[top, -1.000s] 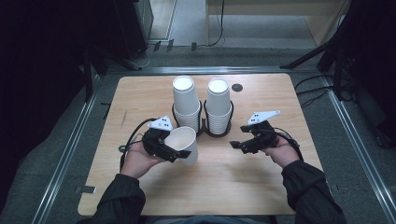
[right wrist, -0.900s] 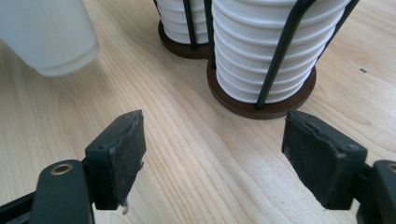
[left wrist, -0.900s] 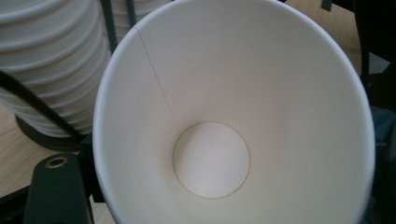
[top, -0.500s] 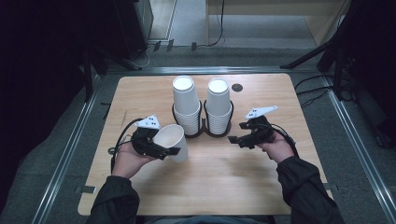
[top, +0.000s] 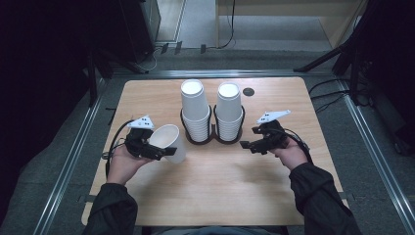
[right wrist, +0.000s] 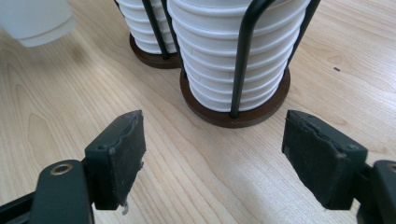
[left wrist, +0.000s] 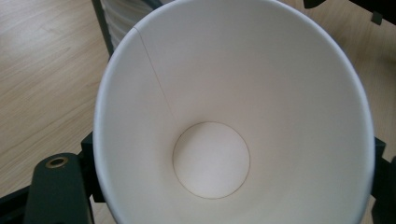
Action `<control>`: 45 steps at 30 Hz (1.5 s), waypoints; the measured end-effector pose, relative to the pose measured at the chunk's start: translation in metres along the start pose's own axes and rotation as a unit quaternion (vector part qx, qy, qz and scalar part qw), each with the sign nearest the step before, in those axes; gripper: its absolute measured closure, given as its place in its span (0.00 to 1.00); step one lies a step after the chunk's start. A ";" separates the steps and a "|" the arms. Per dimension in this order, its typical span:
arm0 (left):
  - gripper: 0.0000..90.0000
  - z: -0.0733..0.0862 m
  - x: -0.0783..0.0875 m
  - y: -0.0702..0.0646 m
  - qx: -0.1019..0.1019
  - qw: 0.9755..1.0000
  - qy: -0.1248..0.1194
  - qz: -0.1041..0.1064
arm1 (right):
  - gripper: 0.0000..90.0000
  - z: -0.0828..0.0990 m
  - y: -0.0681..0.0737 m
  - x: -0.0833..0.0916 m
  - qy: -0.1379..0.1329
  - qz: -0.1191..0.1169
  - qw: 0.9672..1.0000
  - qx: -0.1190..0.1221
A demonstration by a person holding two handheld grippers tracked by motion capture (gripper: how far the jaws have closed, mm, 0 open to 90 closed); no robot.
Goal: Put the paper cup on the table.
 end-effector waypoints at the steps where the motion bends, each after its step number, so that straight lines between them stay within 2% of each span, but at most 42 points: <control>1: 0.20 0.000 0.000 0.000 0.000 1.000 0.000 0.000 | 0.24 0.000 0.000 0.000 0.000 0.000 1.000 0.000; 5: 0.20 0.000 0.004 0.010 0.004 1.000 0.008 -0.010 | 0.24 0.000 -0.001 0.000 0.002 0.000 1.000 0.005; 13: 0.20 -0.002 0.015 0.033 0.018 1.000 -0.003 -0.025 | 0.24 0.000 -0.004 -0.002 0.001 -0.007 1.000 0.004; 17: 0.20 -0.004 0.017 0.041 0.034 0.999 -0.001 -0.036 | 0.24 0.000 -0.002 -0.002 0.002 -0.018 1.000 0.012; 22: 0.20 -0.006 0.019 0.050 0.036 0.998 0.000 -0.048 | 0.24 0.001 0.005 -0.001 0.003 -0.027 0.999 0.025; 23: 0.20 -0.006 0.019 0.056 0.044 0.998 0.001 -0.054 | 0.24 0.002 0.005 -0.001 0.004 -0.026 0.999 0.028; 24: 0.20 -0.006 0.019 0.056 0.044 0.998 0.001 -0.054 | 0.24 0.002 0.005 -0.001 0.004 -0.026 0.999 0.028; 25: 0.20 -0.006 0.019 0.063 0.050 0.997 0.000 -0.063 | 0.24 0.004 0.005 0.000 0.005 -0.026 0.999 0.027; 26: 0.20 -0.006 0.019 0.063 0.050 0.997 0.000 -0.063 | 0.24 0.005 0.005 0.000 0.006 -0.027 0.999 0.028; 28: 0.20 -0.008 0.020 0.073 0.054 0.995 0.004 -0.079 | 0.24 0.007 0.005 0.000 0.010 -0.028 0.999 0.028; 29: 0.20 -0.008 0.020 0.077 0.054 0.995 0.006 -0.083 | 0.24 0.009 0.005 0.000 0.012 -0.028 0.999 0.027; 31: 0.20 -0.010 0.022 0.084 0.067 0.994 0.013 -0.086 | 0.24 0.011 0.005 0.001 0.013 -0.026 0.999 0.025; 34: 0.19 -0.014 0.028 0.093 0.064 0.993 0.014 -0.101 | 0.24 0.014 0.004 0.004 0.014 -0.022 0.999 0.022; 38: 0.19 -0.016 0.031 0.100 0.068 0.992 0.006 -0.106 | 0.24 0.019 0.003 0.009 0.013 -0.016 1.000 0.019; 39: 0.19 -0.015 0.030 0.107 0.068 0.991 0.007 -0.116 | 0.24 0.020 0.003 0.010 0.013 -0.016 1.000 0.018; 40: 0.19 -0.015 0.030 0.107 0.068 0.991 0.007 -0.116 | 0.24 0.020 0.003 0.010 0.013 -0.016 1.000 0.018; 41: 0.19 -0.015 0.029 0.113 0.072 0.989 0.014 -0.125 | 0.24 0.022 0.003 0.012 0.014 -0.014 1.000 0.015; 42: 0.19 -0.015 0.029 0.113 0.072 0.989 0.014 -0.125 | 0.24 0.022 0.003 0.012 0.014 -0.014 1.000 0.015; 44: 0.19 -0.014 0.027 0.121 0.072 0.987 0.025 -0.141 | 0.24 0.026 0.004 0.014 0.018 -0.012 1.000 0.015; 45: 0.19 -0.013 0.026 0.124 0.075 0.987 0.027 -0.142 | 0.24 0.027 0.004 0.015 0.018 -0.011 1.000 0.015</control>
Point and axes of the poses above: each handheld gripper's, and its own axes: x roughly backward along the jaws, z roughly out of its underside, y roughly to its left, the point moved 4 cm from there along -x, roughly forward along the jaws, and after that the axes turned 6 degrees about x, right-handed, at the moved point
